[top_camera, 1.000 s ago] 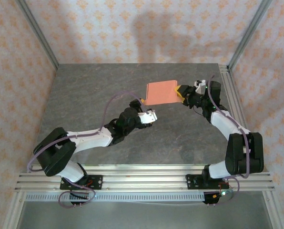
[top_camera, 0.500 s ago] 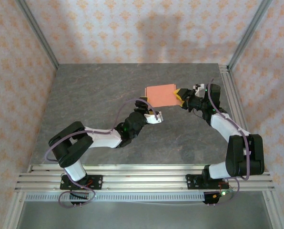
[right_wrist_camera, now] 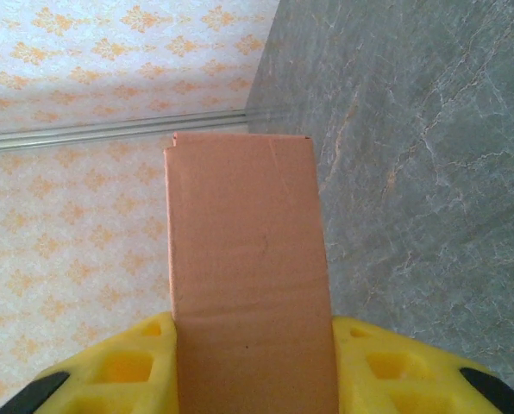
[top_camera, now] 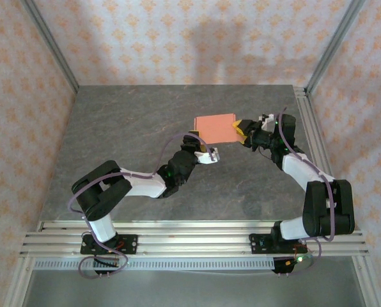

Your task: Fold the paper box

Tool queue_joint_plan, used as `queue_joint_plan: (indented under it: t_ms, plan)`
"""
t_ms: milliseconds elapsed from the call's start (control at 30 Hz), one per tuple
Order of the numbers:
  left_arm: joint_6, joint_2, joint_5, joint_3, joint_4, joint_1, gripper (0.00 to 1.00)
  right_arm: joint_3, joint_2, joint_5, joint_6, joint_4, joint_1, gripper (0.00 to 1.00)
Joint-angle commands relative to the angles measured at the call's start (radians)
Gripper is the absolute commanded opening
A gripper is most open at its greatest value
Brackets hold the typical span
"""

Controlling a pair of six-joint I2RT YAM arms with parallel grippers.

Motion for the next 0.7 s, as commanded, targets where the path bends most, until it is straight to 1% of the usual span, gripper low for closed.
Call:
queue_joint_plan:
  t_ms: [0,133,367,433,500,533,567,600,667]
  plan:
    - [-0.013,-0.003,-0.025,0.019,0.044,-0.002,0.50,-0.011,-0.002,-0.029,0.002,0.044,-0.003,0.37]
    - [-0.019,-0.014,-0.030,0.017,0.030,-0.003,0.41,-0.015,-0.002,-0.030,0.002,0.042,-0.003,0.37]
    - [-0.052,-0.042,-0.027,0.018,-0.032,-0.003,0.35,-0.013,-0.013,-0.012,-0.033,-0.006,-0.002,0.38]
    - [-0.076,-0.054,-0.016,0.017,-0.074,-0.002,0.34,-0.009,-0.016,-0.004,-0.043,-0.023,-0.002,0.40]
    - [-0.108,-0.072,0.002,0.016,-0.130,-0.003,0.33,-0.005,-0.021,0.007,-0.050,-0.030,-0.003,0.46]
    - [-0.126,-0.076,0.006,0.014,-0.141,-0.002,0.33,-0.007,-0.026,0.021,-0.050,-0.030,-0.003,0.51]
    - [-0.143,-0.083,0.007,0.013,-0.169,-0.001,0.32,-0.010,-0.032,0.037,-0.051,-0.029,-0.003,0.60]
    - [-0.159,-0.088,0.007,0.015,-0.196,-0.002,0.32,-0.011,-0.038,0.048,-0.059,-0.031,-0.002,0.66]
    - [-0.219,-0.108,0.016,0.019,-0.284,0.001,0.32,-0.008,-0.058,0.080,-0.099,-0.064,-0.003,0.77]
